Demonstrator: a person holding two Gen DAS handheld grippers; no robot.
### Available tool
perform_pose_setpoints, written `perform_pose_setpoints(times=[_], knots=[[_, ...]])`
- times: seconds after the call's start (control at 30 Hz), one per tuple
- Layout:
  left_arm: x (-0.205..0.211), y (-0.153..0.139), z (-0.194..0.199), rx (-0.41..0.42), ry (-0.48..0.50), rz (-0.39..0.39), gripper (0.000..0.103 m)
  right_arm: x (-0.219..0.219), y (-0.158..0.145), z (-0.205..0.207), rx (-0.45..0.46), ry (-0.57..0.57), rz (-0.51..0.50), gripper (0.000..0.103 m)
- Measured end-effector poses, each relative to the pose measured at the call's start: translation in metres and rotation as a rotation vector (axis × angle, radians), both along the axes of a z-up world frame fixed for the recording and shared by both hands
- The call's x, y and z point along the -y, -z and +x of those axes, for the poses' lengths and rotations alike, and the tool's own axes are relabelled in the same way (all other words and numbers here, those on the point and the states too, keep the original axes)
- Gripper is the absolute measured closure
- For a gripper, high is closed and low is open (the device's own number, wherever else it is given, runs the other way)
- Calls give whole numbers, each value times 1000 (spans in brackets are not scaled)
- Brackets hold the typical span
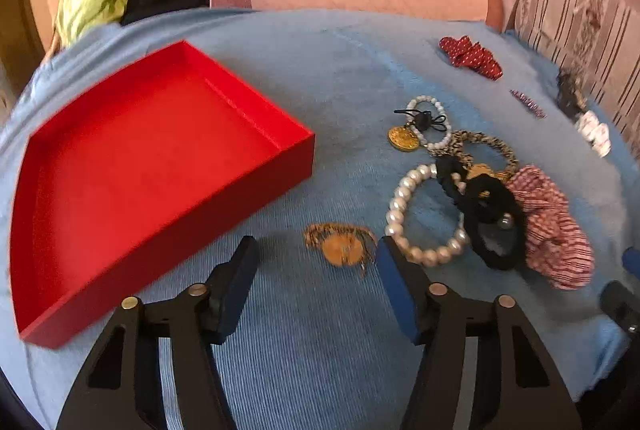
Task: Organize jewelry
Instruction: 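Grasp the gold coin pendant with the left tool while the right tool grasps the plaid scrunchie, then carry the pendant with the left tool while the right tool carries the scrunchie to the tray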
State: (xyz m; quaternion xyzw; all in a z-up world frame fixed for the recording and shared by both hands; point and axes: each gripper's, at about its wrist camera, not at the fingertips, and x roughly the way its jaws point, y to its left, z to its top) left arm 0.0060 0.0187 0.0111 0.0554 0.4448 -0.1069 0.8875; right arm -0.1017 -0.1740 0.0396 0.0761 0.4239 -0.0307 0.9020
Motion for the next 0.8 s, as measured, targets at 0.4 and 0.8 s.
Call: perform_pose_setpoints(times=[0.4,0.8], knots=[[5,-1,8,25,66,-37,81,-20,4,31,6,-86,1,14],[-6,-5,3,28,67,-102,81,-19,23,46,-9,-79,29,90]])
